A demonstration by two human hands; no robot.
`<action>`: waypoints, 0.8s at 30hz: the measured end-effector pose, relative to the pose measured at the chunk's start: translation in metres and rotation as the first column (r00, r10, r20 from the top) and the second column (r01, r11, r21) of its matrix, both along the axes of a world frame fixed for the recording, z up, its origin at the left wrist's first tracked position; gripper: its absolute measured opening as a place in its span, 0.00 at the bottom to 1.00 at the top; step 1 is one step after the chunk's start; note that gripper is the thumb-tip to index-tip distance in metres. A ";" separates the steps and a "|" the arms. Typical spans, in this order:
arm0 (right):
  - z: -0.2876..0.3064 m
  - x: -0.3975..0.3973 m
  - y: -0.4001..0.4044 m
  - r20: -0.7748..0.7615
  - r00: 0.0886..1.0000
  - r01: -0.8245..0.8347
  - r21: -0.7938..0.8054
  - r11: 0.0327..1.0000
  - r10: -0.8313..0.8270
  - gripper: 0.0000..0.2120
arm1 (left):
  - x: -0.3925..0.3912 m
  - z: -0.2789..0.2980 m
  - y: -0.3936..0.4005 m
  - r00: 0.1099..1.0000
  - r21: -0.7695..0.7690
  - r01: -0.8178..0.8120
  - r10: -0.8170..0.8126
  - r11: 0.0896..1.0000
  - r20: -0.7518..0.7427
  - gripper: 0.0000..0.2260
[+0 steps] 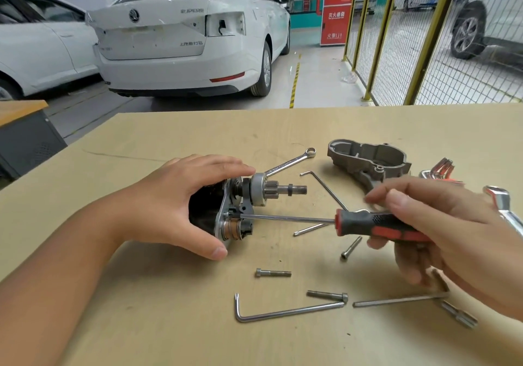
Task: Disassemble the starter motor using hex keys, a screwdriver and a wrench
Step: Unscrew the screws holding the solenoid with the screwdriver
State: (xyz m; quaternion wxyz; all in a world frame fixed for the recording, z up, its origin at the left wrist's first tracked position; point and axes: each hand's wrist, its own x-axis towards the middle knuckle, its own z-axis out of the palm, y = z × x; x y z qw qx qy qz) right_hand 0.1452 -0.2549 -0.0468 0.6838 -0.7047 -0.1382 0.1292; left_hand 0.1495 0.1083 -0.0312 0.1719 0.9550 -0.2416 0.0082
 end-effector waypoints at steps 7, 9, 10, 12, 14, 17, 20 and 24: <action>0.001 0.003 -0.004 0.052 0.999 0.010 0.099 0.995 -0.015 0.33 | -0.002 0.002 -0.001 1.000 0.001 -0.006 0.006 1.000 -0.012 0.48; -0.001 0.004 -0.003 0.025 0.999 0.019 0.113 0.993 -0.022 0.34 | -0.002 0.003 -0.002 1.000 0.001 -0.007 0.007 1.000 -0.015 0.48; -0.001 0.003 -0.002 0.013 1.000 0.017 0.106 0.994 -0.019 0.34 | -0.003 0.003 -0.002 1.000 -0.001 -0.008 0.008 1.000 -0.017 0.47; 0.000 0.001 0.001 -0.026 0.999 0.024 0.100 0.995 -0.022 0.35 | -0.003 0.004 -0.003 1.000 -0.007 -0.010 0.010 1.000 -0.020 0.46; 0.001 0.001 0.002 -0.058 0.997 0.050 0.092 0.995 -0.045 0.37 | -0.003 0.004 -0.004 1.000 -0.009 -0.010 0.009 1.000 -0.020 0.46; 0.002 0.002 0.000 -0.020 0.999 0.029 0.095 0.995 -0.027 0.36 | -0.003 0.004 -0.004 1.000 -0.006 -0.011 0.011 1.000 -0.016 0.47; -0.001 0.001 -0.001 0.016 1.000 0.001 0.101 0.995 -0.003 0.34 | -0.003 0.004 -0.004 1.000 -0.016 -0.014 0.013 1.000 -0.020 0.47; -0.002 0.000 0.001 0.001 1.000 -0.005 0.056 0.998 0.004 0.33 | -0.002 0.003 -0.004 1.000 -0.019 -0.002 0.002 1.000 -0.010 0.46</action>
